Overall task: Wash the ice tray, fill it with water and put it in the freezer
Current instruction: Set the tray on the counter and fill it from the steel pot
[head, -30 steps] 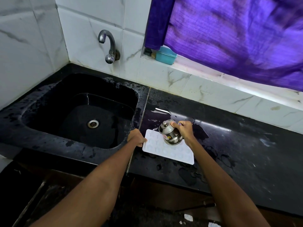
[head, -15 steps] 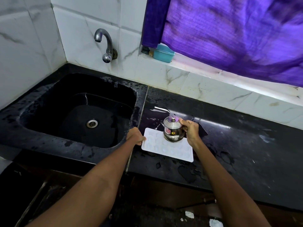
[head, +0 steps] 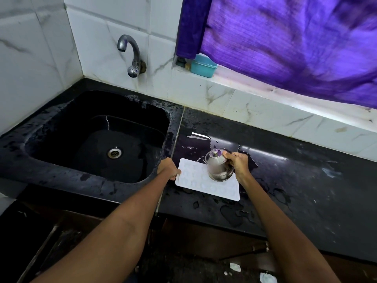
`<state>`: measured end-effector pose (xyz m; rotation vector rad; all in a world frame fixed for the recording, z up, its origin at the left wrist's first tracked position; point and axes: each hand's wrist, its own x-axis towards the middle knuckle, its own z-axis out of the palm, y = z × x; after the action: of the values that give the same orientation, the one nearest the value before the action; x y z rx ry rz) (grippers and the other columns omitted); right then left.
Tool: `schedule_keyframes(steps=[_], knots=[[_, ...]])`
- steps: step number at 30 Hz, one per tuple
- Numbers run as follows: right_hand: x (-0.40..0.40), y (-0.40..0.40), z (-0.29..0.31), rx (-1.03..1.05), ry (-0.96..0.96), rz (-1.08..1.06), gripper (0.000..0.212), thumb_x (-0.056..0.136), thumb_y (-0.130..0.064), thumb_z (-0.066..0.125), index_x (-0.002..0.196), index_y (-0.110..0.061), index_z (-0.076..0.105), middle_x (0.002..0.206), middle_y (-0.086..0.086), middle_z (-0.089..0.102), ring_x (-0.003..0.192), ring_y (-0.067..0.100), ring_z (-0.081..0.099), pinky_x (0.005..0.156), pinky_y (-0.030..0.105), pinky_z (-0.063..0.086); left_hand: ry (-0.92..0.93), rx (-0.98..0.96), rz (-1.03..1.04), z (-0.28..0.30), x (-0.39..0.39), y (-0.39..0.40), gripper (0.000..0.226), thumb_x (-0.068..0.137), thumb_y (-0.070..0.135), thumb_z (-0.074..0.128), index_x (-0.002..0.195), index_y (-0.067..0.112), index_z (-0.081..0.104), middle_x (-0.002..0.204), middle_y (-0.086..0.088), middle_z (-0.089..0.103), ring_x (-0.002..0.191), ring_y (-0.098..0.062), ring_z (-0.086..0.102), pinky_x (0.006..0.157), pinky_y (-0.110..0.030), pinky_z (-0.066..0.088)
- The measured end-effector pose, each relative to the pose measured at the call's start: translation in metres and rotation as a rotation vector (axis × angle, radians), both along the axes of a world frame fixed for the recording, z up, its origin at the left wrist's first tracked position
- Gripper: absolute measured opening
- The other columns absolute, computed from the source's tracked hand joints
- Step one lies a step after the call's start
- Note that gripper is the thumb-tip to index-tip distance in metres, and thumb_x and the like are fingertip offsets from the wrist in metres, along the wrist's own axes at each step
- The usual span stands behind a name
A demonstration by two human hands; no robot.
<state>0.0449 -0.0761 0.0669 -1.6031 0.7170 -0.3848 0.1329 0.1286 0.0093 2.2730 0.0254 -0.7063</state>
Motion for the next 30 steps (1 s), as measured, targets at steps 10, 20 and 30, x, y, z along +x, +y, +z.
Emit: schedule_keyframes(steps=[10, 20, 30], knots=[[-0.008, -0.006, -0.004, 0.009, -0.001, -0.017, 0.047, 0.079, -0.002, 0.066, 0.047, -0.016, 0.034, 0.035, -0.014, 0.039, 0.036, 0.000, 0.036, 0.043, 0.016, 0.032, -0.026, 0.009, -0.025, -0.002, 0.001, 0.001, 0.035, 0.075, 0.019, 0.077, 0.102, -0.002, 0.069, 0.106, -0.016, 0.072, 0.090, -0.030, 0.072, 0.077, -0.040, 0.061], [-0.006, -0.003, -0.001, 0.008, -0.005, -0.014, 0.048, 0.080, -0.001, 0.065, 0.047, -0.014, 0.033, 0.034, -0.014, 0.036, 0.034, -0.001, 0.033, 0.040, 0.013, 0.030, -0.018, 0.013, -0.023, -0.009, 0.007, -0.004, 0.035, 0.073, 0.017, 0.078, 0.102, -0.001, 0.068, 0.105, -0.017, 0.072, 0.089, -0.031, 0.073, 0.075, -0.042, 0.061], [-0.007, -0.011, 0.003, 0.092, -0.008, -0.074, 0.040, 0.078, -0.005, 0.066, 0.051, -0.015, 0.038, 0.039, -0.011, 0.037, 0.042, 0.008, 0.032, 0.047, 0.022, 0.024, -0.007, 0.013, -0.022, -0.011, 0.006, -0.005, 0.038, 0.075, 0.016, 0.078, 0.105, -0.004, 0.067, 0.105, -0.019, 0.071, 0.087, -0.032, 0.073, 0.075, -0.042, 0.061]])
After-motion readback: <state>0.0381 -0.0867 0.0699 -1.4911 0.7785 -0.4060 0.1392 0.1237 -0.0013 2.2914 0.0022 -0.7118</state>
